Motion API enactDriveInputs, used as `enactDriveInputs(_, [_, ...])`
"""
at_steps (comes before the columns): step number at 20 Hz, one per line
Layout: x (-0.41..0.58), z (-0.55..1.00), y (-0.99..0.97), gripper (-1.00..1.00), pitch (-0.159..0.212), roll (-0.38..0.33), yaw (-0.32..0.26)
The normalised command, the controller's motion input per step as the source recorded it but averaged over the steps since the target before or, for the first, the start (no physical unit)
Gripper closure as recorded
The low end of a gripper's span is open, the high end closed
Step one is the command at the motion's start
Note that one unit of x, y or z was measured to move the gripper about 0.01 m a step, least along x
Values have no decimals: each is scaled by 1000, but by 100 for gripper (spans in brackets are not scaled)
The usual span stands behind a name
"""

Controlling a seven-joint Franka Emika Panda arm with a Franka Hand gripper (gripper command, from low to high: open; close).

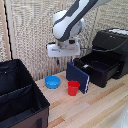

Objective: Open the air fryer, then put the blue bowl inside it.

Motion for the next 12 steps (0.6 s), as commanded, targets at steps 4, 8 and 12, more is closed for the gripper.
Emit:
enactDriveInputs(4, [339, -275, 0, -100, -9, 50, 94])
enactDriveInputs(8, [344, -256, -14, -100, 0, 40, 70])
enactDriveInputs(12, [281, -303, -6, -100, 0, 11, 54])
